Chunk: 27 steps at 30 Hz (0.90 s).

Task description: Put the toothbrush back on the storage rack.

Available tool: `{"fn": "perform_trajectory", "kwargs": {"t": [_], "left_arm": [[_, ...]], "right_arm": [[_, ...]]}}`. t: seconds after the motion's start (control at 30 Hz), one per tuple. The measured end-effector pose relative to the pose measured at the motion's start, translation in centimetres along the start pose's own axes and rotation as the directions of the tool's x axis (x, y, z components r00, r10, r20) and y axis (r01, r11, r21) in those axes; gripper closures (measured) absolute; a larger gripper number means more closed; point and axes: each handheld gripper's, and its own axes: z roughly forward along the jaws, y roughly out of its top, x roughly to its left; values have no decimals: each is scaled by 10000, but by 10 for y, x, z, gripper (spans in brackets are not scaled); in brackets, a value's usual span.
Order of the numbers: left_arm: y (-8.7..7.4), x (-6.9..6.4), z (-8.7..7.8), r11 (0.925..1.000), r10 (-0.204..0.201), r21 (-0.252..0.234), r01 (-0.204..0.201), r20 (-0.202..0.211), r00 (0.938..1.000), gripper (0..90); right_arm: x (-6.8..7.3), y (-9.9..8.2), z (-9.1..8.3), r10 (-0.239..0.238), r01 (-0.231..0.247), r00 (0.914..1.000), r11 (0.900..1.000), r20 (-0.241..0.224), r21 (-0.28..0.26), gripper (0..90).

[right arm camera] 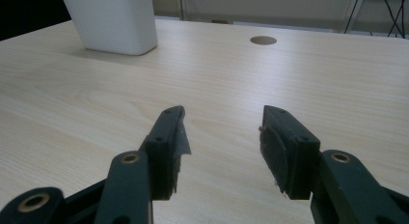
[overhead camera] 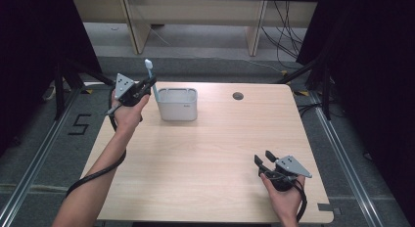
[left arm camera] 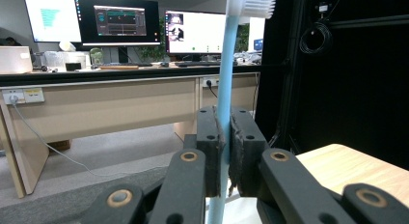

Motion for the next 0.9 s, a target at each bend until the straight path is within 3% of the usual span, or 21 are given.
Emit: {"fn": "perform_trajectory", "kwargs": {"t": [0.43, 0.47, 0.5, 0.9], "left_arm": [[0, 3, 12, 10000, -6, 38, 6, -74, 10000, 836], [0, 3, 13, 10000, -19, 54, 20, -84, 10000, 836], [-1, 4, 13, 10000, -3, 95, 4, -129, 9999, 836], [-7, 5, 18, 9998, -45, 207, 48, -162, 9999, 836]], "right_arm": [[-2, 1, -1, -59, 59, 10000, 10000, 18, -22, 512], [1, 1, -1, 232, -233, 9997, 9997, 82, 31, 511], [-3, 1, -1, -240, 241, 9996, 9997, 144, -59, 512], [-2, 1, -1, -181, 181, 9998, 9998, 93, -13, 510]]}}
